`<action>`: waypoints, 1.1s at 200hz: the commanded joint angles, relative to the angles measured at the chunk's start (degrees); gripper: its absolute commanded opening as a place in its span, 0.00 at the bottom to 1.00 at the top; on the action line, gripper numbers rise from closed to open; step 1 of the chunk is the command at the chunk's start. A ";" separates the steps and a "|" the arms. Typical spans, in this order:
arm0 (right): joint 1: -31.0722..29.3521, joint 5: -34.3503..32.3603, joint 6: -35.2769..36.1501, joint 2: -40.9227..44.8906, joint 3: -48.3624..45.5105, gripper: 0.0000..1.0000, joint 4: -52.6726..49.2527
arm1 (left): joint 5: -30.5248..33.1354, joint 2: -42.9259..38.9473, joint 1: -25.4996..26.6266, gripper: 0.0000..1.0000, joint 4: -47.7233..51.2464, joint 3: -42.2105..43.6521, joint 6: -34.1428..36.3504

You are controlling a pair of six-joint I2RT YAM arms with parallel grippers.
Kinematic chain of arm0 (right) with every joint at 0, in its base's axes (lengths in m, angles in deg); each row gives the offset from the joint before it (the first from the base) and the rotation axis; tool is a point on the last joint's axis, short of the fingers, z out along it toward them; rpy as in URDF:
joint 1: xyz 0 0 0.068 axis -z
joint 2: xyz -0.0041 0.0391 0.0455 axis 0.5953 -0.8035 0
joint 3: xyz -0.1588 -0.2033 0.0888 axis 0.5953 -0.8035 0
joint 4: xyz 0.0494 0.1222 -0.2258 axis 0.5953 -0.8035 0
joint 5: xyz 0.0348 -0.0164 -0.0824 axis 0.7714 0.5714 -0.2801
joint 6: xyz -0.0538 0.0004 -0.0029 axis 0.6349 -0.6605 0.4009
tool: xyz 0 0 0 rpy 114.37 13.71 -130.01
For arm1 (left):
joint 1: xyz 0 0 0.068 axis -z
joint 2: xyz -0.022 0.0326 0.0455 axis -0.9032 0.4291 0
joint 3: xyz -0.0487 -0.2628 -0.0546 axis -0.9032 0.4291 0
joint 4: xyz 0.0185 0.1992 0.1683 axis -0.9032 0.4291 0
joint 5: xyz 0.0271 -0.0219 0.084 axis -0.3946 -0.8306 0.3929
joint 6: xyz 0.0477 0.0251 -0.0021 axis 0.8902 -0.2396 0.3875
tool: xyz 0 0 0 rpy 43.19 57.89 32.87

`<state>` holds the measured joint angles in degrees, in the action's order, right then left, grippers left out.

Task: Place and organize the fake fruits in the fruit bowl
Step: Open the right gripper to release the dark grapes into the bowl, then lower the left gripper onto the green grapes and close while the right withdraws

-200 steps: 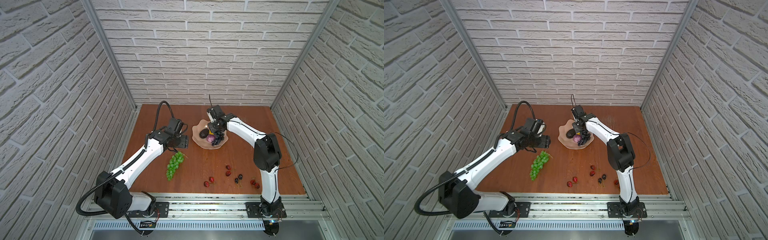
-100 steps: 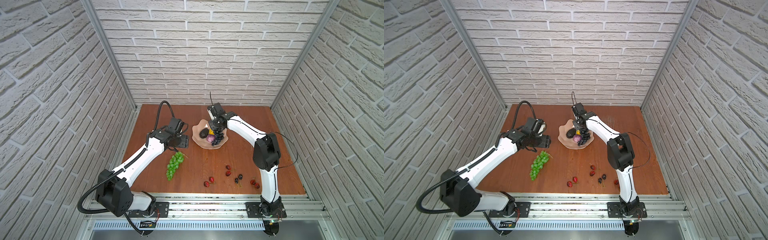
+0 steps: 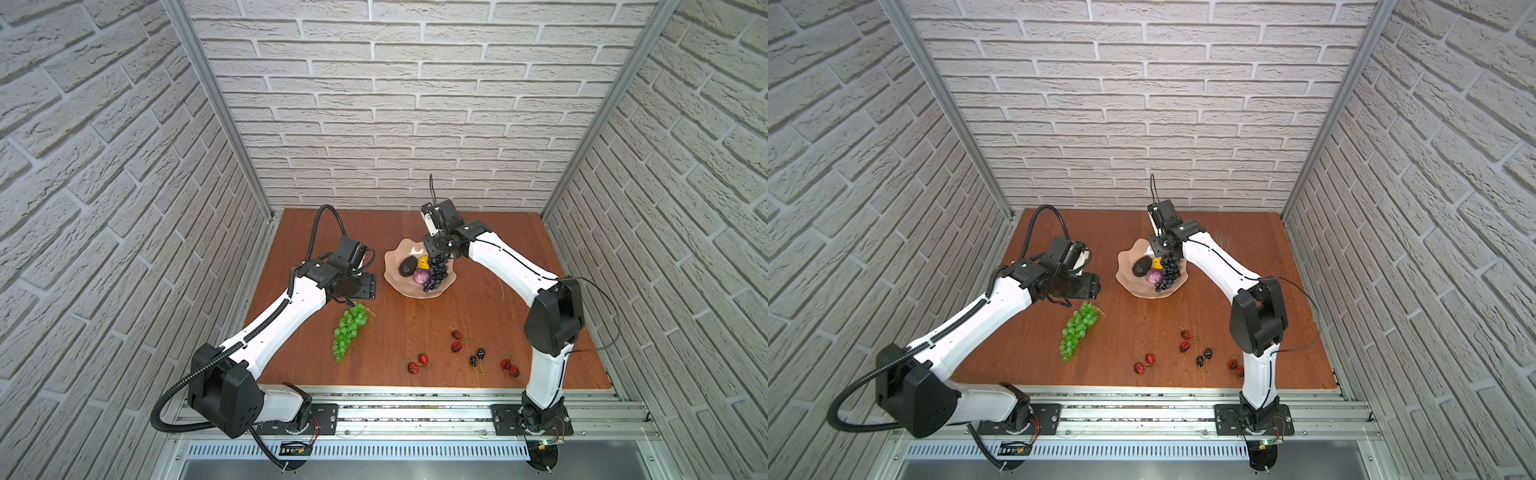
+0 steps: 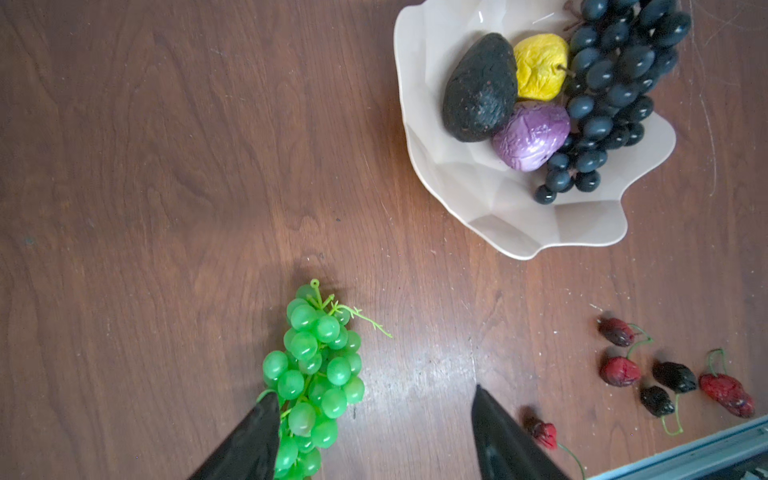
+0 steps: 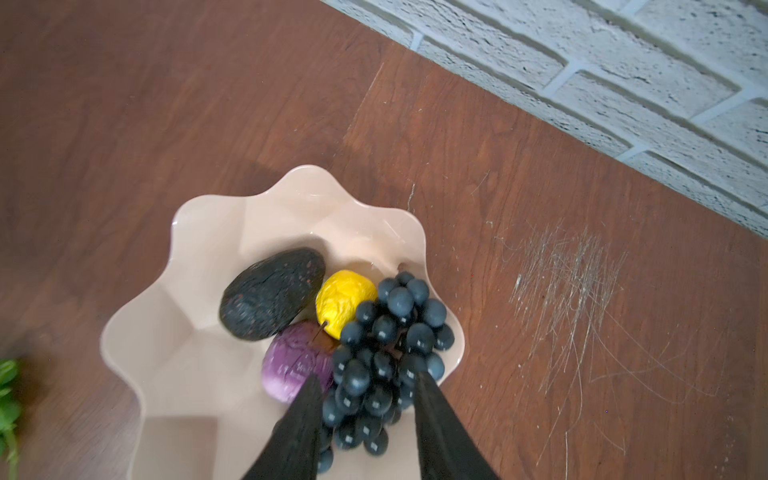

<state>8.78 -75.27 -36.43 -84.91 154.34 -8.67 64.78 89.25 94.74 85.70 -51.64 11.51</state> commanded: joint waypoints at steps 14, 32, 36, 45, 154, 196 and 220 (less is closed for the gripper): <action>-2.28 7.00 -4.51 7.80 -10.73 0.39 4.42 | -0.41 0.75 4.37 0.69 6.12 0.71 3.25; -2.40 8.57 -5.58 10.59 -15.08 0.39 4.36 | 0.95 3.61 6.90 0.67 8.63 -1.27 6.63; -2.32 8.59 -5.94 11.11 -15.83 0.39 4.06 | 1.57 4.38 7.46 0.67 9.24 -1.92 7.27; -2.27 8.55 -6.48 12.12 -17.46 0.39 3.53 | 2.36 6.45 8.27 0.65 10.36 -3.64 8.70; 8.07 10.80 -8.94 22.74 -31.57 0.45 7.60 | 22.62 26.92 17.91 0.57 13.27 -11.99 24.12; 8.50 11.97 -8.90 21.77 -32.46 0.45 9.12 | 23.85 29.82 15.92 0.58 11.32 -10.97 26.05; 8.67 12.24 -8.41 20.93 -32.64 0.45 9.11 | 23.47 31.44 15.12 0.57 10.84 -10.50 27.23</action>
<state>17.11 -63.95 -45.00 -63.36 122.54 -1.75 87.12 119.06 110.74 96.37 -62.24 36.17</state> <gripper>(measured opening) 0.450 0.578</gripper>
